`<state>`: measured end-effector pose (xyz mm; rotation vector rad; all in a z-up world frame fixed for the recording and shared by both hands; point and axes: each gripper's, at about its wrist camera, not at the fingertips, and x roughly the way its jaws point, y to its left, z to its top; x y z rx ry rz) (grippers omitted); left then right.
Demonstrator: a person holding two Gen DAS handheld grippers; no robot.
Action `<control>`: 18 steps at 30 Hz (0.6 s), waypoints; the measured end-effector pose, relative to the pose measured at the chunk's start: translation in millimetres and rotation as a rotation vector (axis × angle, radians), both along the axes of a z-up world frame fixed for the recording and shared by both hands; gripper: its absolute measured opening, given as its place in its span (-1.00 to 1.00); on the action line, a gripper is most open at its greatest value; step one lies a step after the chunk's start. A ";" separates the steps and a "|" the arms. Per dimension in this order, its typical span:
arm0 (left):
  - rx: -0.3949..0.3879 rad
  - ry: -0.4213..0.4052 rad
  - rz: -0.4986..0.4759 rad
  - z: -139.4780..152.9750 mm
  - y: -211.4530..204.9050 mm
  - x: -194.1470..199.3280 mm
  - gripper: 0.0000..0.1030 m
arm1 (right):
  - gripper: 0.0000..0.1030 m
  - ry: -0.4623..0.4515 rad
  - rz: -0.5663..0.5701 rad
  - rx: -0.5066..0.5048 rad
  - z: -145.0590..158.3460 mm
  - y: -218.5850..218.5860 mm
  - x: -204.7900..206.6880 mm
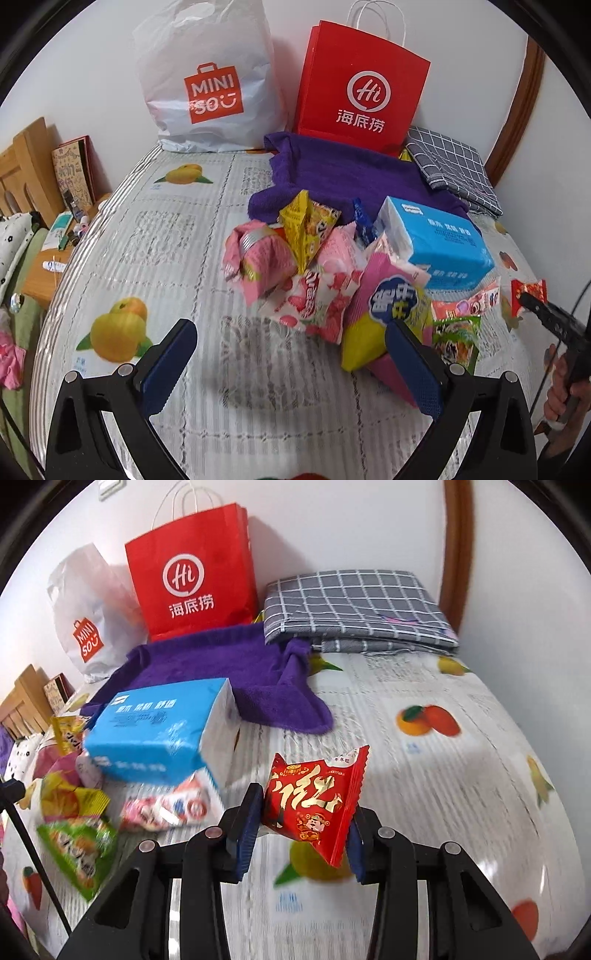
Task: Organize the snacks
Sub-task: 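Grasp the pink-white candy packet with the left gripper while right holds red packet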
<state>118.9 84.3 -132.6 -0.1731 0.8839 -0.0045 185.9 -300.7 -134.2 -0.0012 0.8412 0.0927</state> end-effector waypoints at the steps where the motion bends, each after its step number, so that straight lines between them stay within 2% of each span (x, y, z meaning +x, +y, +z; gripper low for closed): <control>1: -0.009 0.003 0.000 -0.5 1.1 -1.7 0.98 | -0.20 -0.001 0.002 0.001 0.0 0.1 -6.2; 7: -0.026 -0.001 -0.033 0.9 -9.7 -7.1 0.98 | -0.20 0.027 0.059 0.042 -14.2 10.8 -32.9; 10: -0.002 0.002 -0.056 -1.8 -20.0 -4.4 0.98 | -0.20 0.029 0.063 0.023 -26.5 18.6 -37.6; 12: 0.016 0.003 -0.042 -3.9 -20.2 -1.5 0.98 | -0.20 0.008 0.058 -0.002 -30.2 22.5 -41.0; 15: -0.010 0.010 -0.007 -6.5 -10.1 6.0 0.90 | -0.20 -0.020 0.063 -0.031 -30.7 26.4 -45.4; 18: 0.011 0.007 -0.001 -8.5 -5.0 18.3 0.87 | -0.20 -0.011 0.062 -0.042 -32.5 27.3 -43.0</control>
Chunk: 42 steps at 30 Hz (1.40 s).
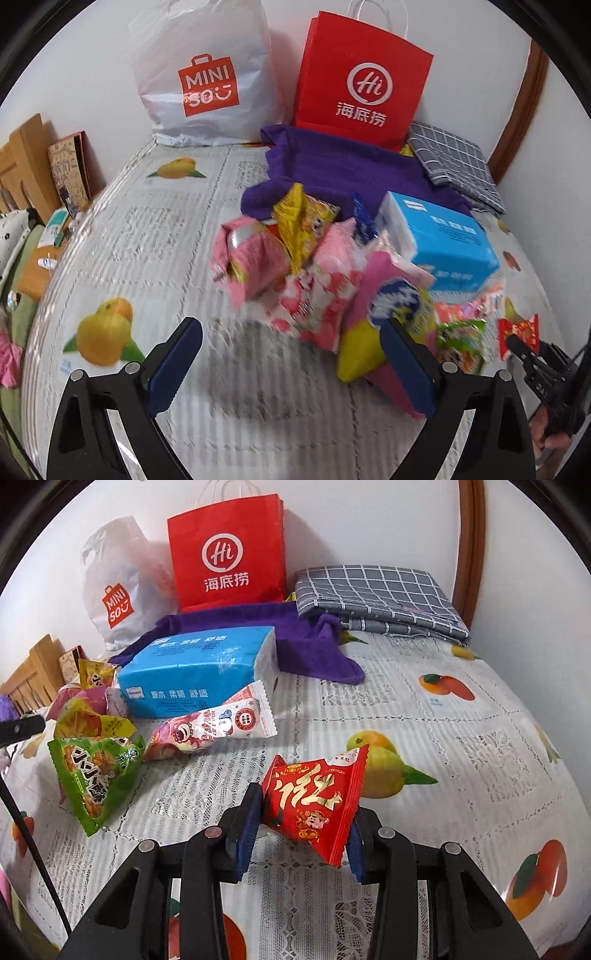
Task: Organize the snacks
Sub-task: 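Grasp the pink-white candy packet with the left gripper while right holds red packet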
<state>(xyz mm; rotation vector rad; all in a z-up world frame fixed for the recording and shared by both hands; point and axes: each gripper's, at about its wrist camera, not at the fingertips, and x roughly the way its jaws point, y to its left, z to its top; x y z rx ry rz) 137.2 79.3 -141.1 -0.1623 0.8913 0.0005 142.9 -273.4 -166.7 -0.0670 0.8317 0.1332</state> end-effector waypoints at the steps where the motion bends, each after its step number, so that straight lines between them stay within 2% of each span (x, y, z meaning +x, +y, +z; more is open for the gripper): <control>1: 0.002 -0.002 -0.005 -0.8 0.3 3.5 0.87 | -0.20 0.000 0.002 -0.002 -0.1 -0.1 0.5; 7: 0.004 0.034 -0.066 -17.1 -0.6 26.1 0.86 | -0.19 0.007 0.006 0.011 -0.8 -3.2 1.6; 12: -0.037 0.055 -0.083 -28.8 0.6 38.4 0.68 | -0.14 0.033 0.008 0.022 -3.6 -4.2 6.7; 13: -0.030 0.053 -0.089 -30.7 -1.1 39.4 0.65 | -0.13 0.035 0.010 0.021 -4.1 -3.6 7.1; 15: -0.002 0.050 -0.104 -33.8 -5.4 40.4 0.47 | -0.13 0.035 0.009 0.018 -4.2 -2.8 7.0; 16: 0.018 0.057 -0.113 -36.5 -8.1 41.5 0.47 | -0.13 0.034 0.009 0.018 -4.4 -2.6 6.8; 18: 0.034 0.066 -0.132 -41.5 -13.2 41.7 0.20 | -0.13 0.036 0.008 0.020 -4.5 -2.8 6.7; 22: 0.108 0.024 -0.156 -38.4 -23.7 36.3 0.09 | -0.13 0.040 0.007 0.021 -4.9 -2.4 7.1; 26: 0.081 0.007 -0.167 -30.2 -22.5 29.9 -0.19 | -0.13 0.041 0.006 0.022 -4.3 -2.4 7.1; 30: 0.009 0.014 -0.176 -28.1 -17.6 23.0 -0.34 | -0.13 0.040 0.006 0.018 -4.3 -2.5 7.2; 35: -0.039 0.014 -0.176 -25.7 -13.9 4.2 -0.39 | -0.13 0.038 0.006 0.021 -4.0 -2.6 6.8; 42: -0.049 -0.003 -0.177 -13.0 -13.8 -23.6 -0.39 | -0.16 0.011 0.006 0.035 0.5 -4.9 2.5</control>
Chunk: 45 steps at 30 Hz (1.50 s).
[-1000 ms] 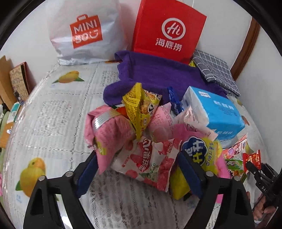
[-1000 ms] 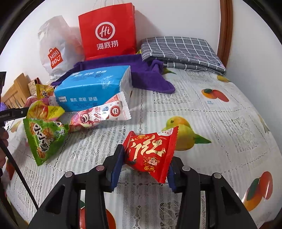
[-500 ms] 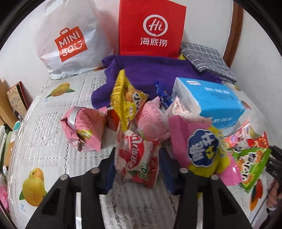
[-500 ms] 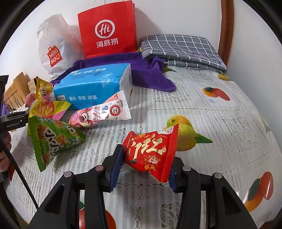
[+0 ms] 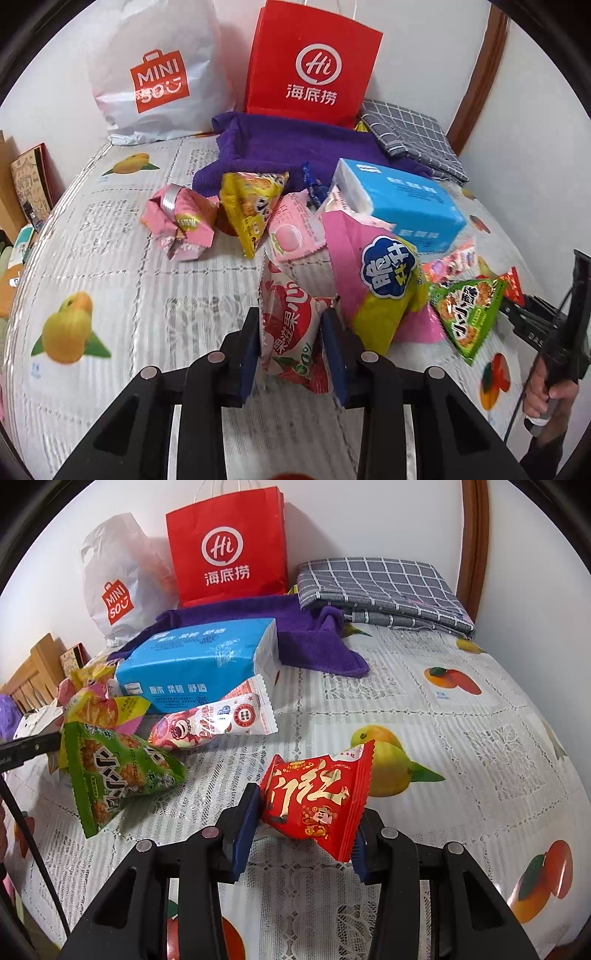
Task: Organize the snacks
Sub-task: 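Grasp the pink-white candy packet with the left gripper while right holds red packet, then carry both packets onto the purple towel and open both grippers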
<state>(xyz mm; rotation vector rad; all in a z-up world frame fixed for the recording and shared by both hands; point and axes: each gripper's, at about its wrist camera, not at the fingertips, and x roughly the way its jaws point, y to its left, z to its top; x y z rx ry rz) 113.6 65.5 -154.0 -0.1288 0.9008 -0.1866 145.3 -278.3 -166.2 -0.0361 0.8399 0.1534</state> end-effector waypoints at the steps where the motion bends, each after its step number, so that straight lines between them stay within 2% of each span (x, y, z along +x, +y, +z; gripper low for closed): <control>1: -0.004 -0.001 -0.002 2.0 0.3 -2.6 -0.40 | -0.16 -0.007 -0.006 -0.002 1.1 -0.3 -1.1; 6: 0.002 -0.007 -0.012 14.6 -5.9 -17.5 -0.40 | -0.22 -0.004 -0.022 0.007 6.9 0.3 -9.5; 12: -0.008 -0.014 0.013 30.4 -1.4 -23.4 -0.40 | -0.23 -0.025 -0.022 0.039 28.2 4.8 -22.8; 14: 0.017 -0.024 0.031 36.7 2.3 -25.7 -0.52 | -0.24 -0.031 -0.015 0.048 35.3 6.9 -26.3; 19: 0.039 -0.051 0.046 51.0 9.1 -31.0 -0.52 | -0.24 -0.046 -0.007 0.071 53.4 9.8 -33.8; 25: 0.010 -0.085 0.024 70.1 6.2 -36.1 -0.53 | -0.24 -0.068 0.006 0.070 72.4 18.7 -37.1; 33: -0.052 -0.114 -0.035 100.7 -10.1 -29.7 -0.53 | -0.24 -0.101 0.028 0.074 101.4 30.4 -36.4; 40: -0.073 -0.132 -0.085 123.8 -36.8 -9.3 -0.52 | -0.24 -0.127 0.045 0.081 134.5 37.4 -24.8; 45: -0.087 -0.125 -0.113 131.8 -52.5 7.0 -0.52 | -0.24 -0.129 0.057 0.089 146.2 43.3 -13.4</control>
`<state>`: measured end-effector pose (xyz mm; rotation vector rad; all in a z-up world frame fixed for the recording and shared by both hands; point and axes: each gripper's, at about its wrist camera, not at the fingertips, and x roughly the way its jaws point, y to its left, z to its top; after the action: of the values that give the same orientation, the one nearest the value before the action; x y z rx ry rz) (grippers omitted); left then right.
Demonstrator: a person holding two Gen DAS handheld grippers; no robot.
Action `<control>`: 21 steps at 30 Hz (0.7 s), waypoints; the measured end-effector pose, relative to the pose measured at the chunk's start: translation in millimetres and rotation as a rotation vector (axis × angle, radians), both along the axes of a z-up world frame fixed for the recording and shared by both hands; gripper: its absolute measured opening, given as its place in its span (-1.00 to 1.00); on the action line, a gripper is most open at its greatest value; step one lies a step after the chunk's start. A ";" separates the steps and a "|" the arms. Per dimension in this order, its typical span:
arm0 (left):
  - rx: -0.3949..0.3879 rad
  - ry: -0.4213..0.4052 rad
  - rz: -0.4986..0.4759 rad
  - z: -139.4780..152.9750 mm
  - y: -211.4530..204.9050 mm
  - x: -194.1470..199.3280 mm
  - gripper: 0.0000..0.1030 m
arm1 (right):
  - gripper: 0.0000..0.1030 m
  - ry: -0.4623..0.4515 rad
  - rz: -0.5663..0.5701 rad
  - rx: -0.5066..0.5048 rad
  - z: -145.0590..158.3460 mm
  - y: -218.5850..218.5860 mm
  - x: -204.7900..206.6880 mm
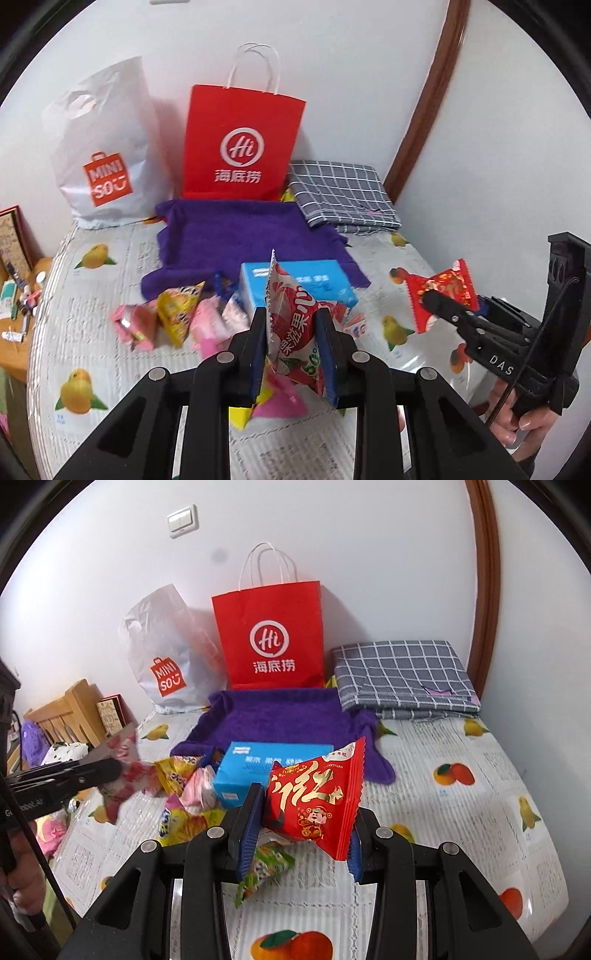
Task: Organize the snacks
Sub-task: 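Carry both packets onto the purple towel and open both grippers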
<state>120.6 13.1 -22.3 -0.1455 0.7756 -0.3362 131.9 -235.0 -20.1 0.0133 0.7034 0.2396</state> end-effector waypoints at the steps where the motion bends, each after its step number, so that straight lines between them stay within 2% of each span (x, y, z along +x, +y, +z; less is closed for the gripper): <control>1: -0.002 -0.002 -0.005 1.8 -1.9 2.7 -0.52 | -0.23 0.002 0.006 0.017 2.0 0.0 3.7; 3: -0.006 -0.005 -0.013 6.2 -5.9 8.7 -0.52 | -0.23 0.014 0.015 0.033 3.1 0.5 10.4; 16: 0.004 -0.021 -0.020 21.7 -12.2 50.0 -0.52 | -0.23 0.030 -0.016 -0.035 7.5 14.5 65.6; 21: 0.019 -0.028 -0.030 26.0 -14.1 64.9 -0.52 | -0.23 0.030 -0.014 -0.025 11.2 20.2 82.8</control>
<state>185.4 -1.0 3.7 -0.1114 0.7533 -0.3590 214.8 -214.8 -8.9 -0.0024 0.7356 0.2178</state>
